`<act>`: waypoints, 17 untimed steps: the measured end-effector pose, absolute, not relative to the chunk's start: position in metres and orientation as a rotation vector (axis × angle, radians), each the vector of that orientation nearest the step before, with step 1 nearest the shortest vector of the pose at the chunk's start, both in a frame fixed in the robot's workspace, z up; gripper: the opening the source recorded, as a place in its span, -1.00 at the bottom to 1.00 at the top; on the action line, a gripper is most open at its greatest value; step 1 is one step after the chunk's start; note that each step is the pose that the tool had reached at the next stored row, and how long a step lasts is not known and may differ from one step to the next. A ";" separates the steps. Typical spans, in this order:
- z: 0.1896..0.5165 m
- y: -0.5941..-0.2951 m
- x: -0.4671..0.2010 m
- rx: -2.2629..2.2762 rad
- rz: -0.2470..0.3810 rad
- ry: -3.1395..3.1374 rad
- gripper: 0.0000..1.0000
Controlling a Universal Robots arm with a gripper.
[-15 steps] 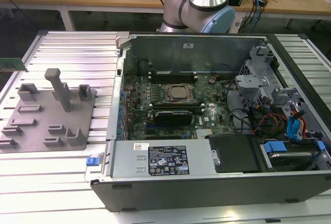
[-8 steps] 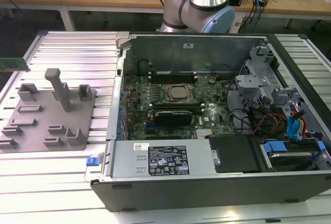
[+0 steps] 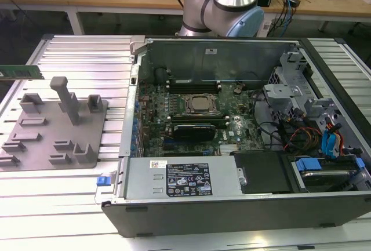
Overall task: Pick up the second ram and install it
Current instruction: 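Pick up the second ram and move it above second insertion slot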
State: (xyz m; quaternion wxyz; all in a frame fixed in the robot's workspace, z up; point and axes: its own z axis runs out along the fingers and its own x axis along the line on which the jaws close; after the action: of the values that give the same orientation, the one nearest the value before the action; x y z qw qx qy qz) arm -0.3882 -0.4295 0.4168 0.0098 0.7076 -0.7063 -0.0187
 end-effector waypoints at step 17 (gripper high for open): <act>0.417 -0.430 -0.355 2.209 -0.059 -2.205 -0.80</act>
State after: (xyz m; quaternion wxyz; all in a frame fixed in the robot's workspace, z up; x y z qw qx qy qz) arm -0.3547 -0.4295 0.4168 0.0098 0.7076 -0.7063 -0.0188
